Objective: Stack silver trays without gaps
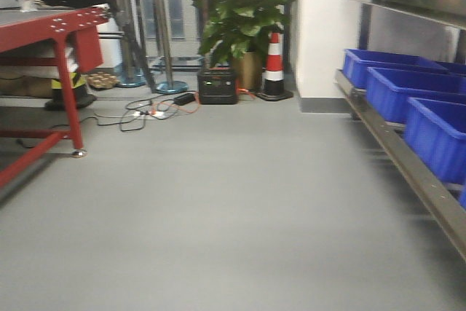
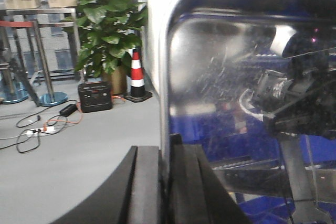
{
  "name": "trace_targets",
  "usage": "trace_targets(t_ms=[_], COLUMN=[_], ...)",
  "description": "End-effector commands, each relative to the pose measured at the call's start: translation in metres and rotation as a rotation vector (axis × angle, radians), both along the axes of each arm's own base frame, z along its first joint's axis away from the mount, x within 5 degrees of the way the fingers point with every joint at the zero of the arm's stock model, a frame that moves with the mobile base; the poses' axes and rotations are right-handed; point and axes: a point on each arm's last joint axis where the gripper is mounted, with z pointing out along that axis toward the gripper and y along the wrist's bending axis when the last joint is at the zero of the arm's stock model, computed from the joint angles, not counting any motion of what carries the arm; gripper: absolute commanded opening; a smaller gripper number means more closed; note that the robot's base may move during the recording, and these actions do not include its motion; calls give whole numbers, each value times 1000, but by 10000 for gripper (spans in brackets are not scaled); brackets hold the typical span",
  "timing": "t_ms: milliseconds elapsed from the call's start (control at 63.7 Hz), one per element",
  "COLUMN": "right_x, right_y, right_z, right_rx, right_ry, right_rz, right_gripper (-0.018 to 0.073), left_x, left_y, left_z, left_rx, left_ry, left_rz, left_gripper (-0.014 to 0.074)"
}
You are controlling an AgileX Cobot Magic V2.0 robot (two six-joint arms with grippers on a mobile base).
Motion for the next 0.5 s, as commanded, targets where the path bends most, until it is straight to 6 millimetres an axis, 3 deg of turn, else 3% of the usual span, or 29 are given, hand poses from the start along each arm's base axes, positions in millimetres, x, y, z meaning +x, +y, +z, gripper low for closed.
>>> trace_targets(t_ms=[0,486], right_x=[-21,-21], right_y=[39,39], right_z=[34,34], right_rx=[188,188], right_ry=[-339,-339], right_rz=[445,445], right_gripper=[-58,-58], left_x=[-4,-4], left_y=[-8,-8], left_z=[9,9], left_rx=[-23,-23], left_ry=[-80,-80], left_rz=[-60,-60], left_gripper=[-9,-9])
